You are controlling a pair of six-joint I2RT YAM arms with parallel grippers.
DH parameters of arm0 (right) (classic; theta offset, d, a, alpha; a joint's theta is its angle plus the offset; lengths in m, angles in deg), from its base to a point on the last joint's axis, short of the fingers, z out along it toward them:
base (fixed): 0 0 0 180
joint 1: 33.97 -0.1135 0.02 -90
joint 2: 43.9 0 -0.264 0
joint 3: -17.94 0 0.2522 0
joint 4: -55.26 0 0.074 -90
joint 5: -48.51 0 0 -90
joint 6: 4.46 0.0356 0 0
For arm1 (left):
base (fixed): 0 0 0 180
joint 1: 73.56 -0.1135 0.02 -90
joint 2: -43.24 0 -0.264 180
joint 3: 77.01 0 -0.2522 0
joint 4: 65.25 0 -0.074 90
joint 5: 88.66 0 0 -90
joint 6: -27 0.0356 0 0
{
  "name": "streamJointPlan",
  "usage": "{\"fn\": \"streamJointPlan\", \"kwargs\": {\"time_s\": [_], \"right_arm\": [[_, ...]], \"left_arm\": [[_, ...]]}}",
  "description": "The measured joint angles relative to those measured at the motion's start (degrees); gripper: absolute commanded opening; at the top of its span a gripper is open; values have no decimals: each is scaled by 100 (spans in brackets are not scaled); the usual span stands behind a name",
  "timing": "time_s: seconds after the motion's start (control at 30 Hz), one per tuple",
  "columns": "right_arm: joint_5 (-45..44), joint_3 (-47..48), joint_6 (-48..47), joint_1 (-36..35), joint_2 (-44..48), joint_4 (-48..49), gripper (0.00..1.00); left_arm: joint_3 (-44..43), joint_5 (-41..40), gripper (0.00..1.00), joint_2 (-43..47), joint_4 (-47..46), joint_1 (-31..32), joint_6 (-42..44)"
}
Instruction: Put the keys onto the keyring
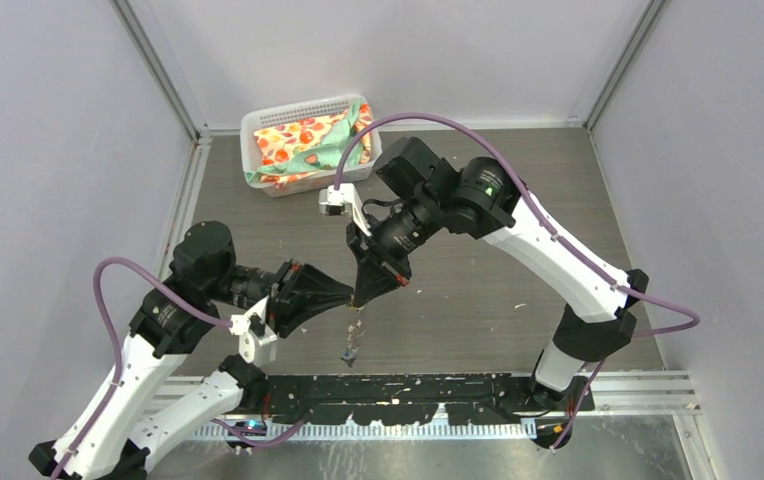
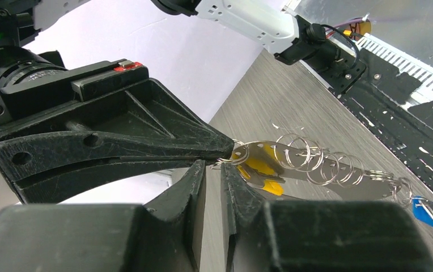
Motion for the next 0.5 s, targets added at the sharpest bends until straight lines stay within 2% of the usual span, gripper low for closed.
{"fn": "streamJointPlan", "kwargs": {"time_s": [0.13, 0.33, 0.5], "right_arm": [[-90, 13, 48, 4, -22, -26, 1], [-271, -616, 197, 103, 404, 603, 1], [-691, -1095, 212, 236, 815, 1598, 1]], "left_arm": [[33, -11, 1, 2, 90, -7, 9], [35, -57, 0, 9, 138, -33, 35], [48, 105, 0, 11, 203, 7, -11]]}}
